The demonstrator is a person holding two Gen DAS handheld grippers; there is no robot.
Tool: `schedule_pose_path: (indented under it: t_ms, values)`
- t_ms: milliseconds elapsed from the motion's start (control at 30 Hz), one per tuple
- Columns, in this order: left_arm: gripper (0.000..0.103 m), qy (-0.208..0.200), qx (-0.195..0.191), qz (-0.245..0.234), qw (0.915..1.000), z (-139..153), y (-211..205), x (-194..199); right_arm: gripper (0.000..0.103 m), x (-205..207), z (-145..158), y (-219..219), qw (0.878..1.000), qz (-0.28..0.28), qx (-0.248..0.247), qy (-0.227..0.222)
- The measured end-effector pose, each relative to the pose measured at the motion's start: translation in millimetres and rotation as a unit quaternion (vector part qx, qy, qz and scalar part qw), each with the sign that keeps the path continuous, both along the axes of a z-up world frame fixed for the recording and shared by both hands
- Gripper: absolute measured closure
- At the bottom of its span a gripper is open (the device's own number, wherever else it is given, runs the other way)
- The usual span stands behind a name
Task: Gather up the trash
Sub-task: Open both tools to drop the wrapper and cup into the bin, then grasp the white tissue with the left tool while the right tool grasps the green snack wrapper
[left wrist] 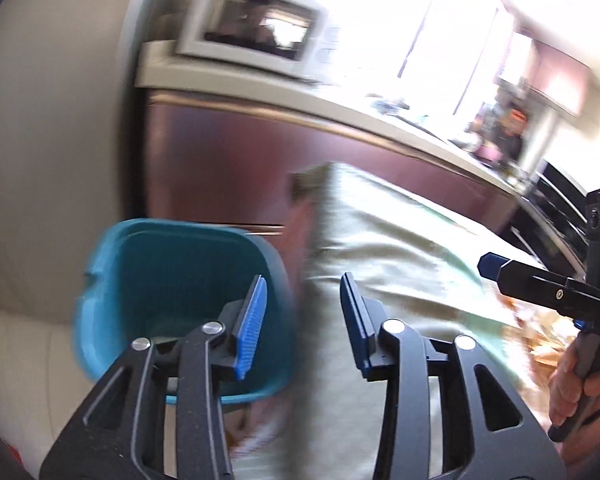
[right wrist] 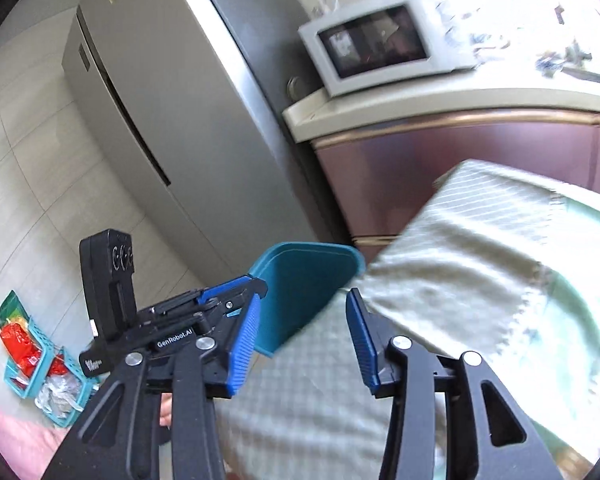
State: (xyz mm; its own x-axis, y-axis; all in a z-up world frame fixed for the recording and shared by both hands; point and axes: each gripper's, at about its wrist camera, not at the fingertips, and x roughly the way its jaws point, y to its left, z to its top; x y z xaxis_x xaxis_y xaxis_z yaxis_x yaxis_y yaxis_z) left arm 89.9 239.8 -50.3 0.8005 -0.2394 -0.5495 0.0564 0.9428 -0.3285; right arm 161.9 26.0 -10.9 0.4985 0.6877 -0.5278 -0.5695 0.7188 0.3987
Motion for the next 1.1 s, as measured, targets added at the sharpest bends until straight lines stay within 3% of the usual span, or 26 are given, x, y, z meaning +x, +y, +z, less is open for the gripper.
schedule_pose_path:
  t_ms: [233, 533, 767, 1100]
  values:
    - [0.057, -0.013, -0.003, -0.115, 0.9933, 15, -97, 8, 0.057, -40, 13, -110, 0.993, -0.120, -0.004, -0.023]
    - [0.055, 0.010, 0.013, -0.246, 0.9692, 9, -234, 7, 0.057, -76, -7, -241, 0.962, -0.272, -0.010, -0.009]
    - [0.052, 0.027, 0.029, -0.289, 0.9566, -4, -302, 23, 0.057, -85, -25, -280, 0.951, -0.308, 0.000, 0.000]
    - [0.046, 0.036, 0.065, -0.299, 0.9513, -1, -362, 57, 0.056, -95, -37, -304, 0.948, -0.317, 0.015, 0.006]
